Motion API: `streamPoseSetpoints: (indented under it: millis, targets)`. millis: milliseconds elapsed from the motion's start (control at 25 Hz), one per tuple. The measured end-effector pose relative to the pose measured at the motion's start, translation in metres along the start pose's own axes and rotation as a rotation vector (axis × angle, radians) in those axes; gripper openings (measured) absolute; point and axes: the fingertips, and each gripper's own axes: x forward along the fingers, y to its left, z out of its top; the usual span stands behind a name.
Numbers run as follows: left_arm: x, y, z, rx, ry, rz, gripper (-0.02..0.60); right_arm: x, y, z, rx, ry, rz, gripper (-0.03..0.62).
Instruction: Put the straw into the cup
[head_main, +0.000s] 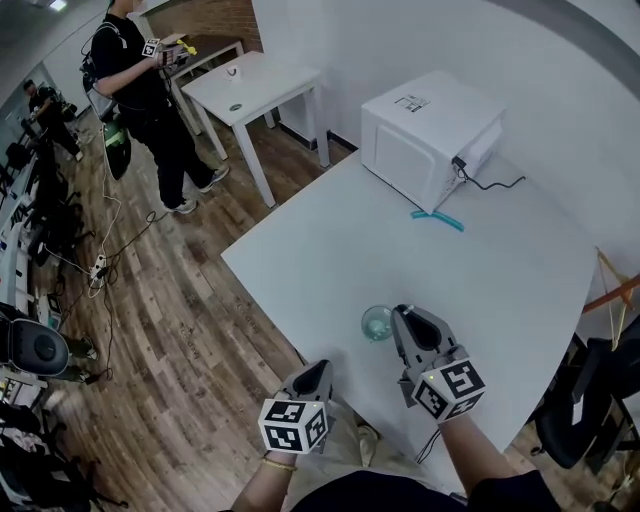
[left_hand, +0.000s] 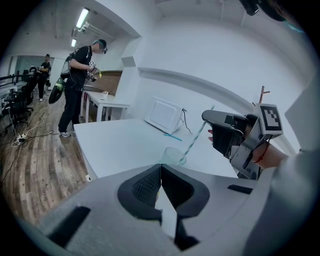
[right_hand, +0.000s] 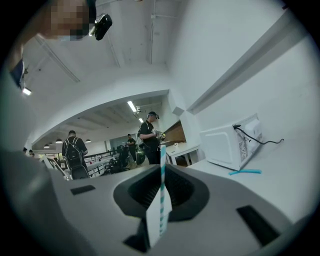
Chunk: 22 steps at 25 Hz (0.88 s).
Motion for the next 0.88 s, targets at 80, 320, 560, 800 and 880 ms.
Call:
streamPoseSetpoints:
  millis: [80,320,560,800,880]
  targets:
    - [0.006,0.003,0.003,0.000,0.004,-0.006,0.020,0.003,0.001,0.002,0.001,0.000,0.007,0.043]
    - [0.017,0.006,0.009,0.000,0.009,-0.021,0.020,0.006,0.005,0.012,0.007,-0.013,0.015,0.043]
    - [0.023,0.005,0.011,0.000,0.011,-0.029,0.020,0.009,-0.004,0.007,-0.007,-0.007,-0.007,0.043]
    - [0.027,0.009,0.013,-0.003,0.008,-0.026,0.020,0.016,-0.010,-0.010,-0.018,0.031,-0.018,0.043]
    - [0.029,0.010,0.012,-0.002,0.012,-0.026,0.020,0.018,-0.011,-0.019,-0.012,0.048,-0.022,0.043]
